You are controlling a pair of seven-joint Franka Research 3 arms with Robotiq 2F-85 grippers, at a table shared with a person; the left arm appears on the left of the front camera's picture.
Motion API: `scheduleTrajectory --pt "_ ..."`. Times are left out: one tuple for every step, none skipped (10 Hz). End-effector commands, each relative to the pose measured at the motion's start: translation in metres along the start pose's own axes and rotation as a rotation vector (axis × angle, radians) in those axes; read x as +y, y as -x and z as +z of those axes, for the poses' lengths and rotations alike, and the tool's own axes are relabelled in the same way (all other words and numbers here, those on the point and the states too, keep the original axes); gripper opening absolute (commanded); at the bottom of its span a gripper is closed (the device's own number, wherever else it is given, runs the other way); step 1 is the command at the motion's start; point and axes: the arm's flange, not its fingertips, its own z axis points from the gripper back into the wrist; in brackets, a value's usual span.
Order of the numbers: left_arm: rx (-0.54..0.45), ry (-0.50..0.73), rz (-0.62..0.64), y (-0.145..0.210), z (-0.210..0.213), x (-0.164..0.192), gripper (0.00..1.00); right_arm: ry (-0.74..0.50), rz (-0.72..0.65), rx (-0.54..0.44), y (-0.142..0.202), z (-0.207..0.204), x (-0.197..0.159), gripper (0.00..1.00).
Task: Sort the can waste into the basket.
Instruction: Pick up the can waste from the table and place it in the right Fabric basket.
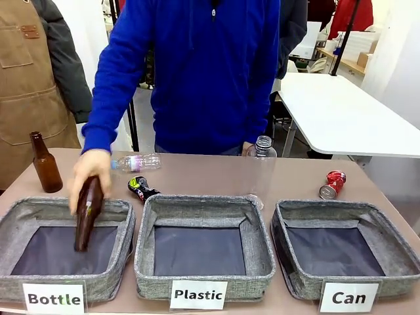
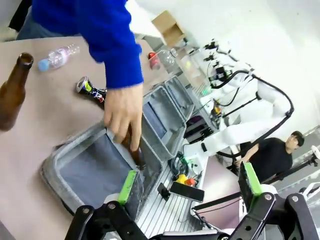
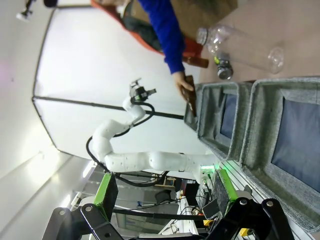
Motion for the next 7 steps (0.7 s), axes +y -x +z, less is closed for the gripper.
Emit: scheduleTrajectory --pt "-0.057 0.076 -0.004 0.017 0.023 0.009 1.00 0.000 0.023 0.015 0.002 0.002 0.000 1.00" --pt "-0.077 0.099 0.001 0.025 0.027 0.017 1.00 0.000 0.023 0.015 0.002 0.002 0.000 1.00" --pt "-0.075 0.102 0.005 0.028 0.025 0.019 1.00 0.000 0.023 0.015 0.002 0.002 0.000 1.00" --pt "-0.069 0.108 -0.002 0.029 0.025 0.020 1.00 0.000 0.023 0.015 0.002 0.002 0.000 1.00" --pt "-0.043 0.106 -0.012 0.024 0.022 0.018 1.00 0.000 0.023 0.015 0.002 0.002 0.000 1.00" --pt "-0.021 0.107 -0.028 0.018 0.018 0.015 1.00 0.000 0.023 0.015 0.002 0.002 0.000 1.00" --pt "0.012 0.092 -0.042 0.010 0.009 0.008 1.00 0.000 0.023 0.015 0.002 0.002 0.000 1.00"
